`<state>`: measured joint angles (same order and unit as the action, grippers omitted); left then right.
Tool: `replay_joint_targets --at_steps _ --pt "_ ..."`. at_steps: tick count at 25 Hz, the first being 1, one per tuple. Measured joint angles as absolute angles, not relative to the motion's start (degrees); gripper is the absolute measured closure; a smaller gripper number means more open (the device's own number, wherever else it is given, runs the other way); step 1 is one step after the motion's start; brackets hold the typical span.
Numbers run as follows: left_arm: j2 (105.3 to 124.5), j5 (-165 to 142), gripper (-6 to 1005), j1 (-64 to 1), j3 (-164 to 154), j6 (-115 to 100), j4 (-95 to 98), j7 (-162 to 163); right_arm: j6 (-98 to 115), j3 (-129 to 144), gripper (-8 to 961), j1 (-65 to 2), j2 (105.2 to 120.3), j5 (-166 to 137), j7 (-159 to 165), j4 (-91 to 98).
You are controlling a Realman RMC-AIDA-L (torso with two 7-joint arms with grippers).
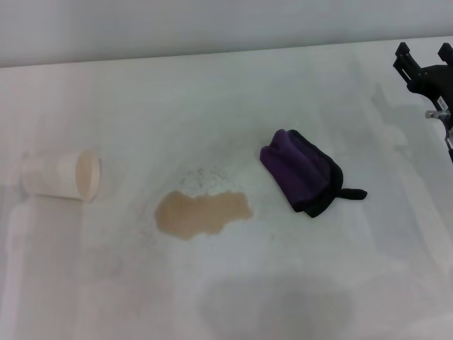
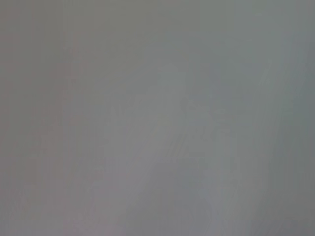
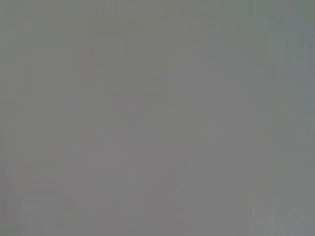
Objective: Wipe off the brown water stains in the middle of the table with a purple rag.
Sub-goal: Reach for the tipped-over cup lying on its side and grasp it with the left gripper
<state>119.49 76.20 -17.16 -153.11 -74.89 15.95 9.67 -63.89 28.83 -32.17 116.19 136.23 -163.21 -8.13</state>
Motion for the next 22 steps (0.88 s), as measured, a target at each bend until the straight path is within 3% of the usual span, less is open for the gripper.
replay_joint_targets --at_steps 14,22 --pt "118.45 58.9 112 -21.1 -153.1 -87.8 -0.5 24.2 -63.9 28.8 97 -32.2 116.19 136.2 -163.0 -7.9" --pt "115.4 53.6 112 -25.3 -160.9 -92.5 -18.3 48.0 -63.9 29.0 98 -32.5 116.19 136.2 -163.0 -7.7"
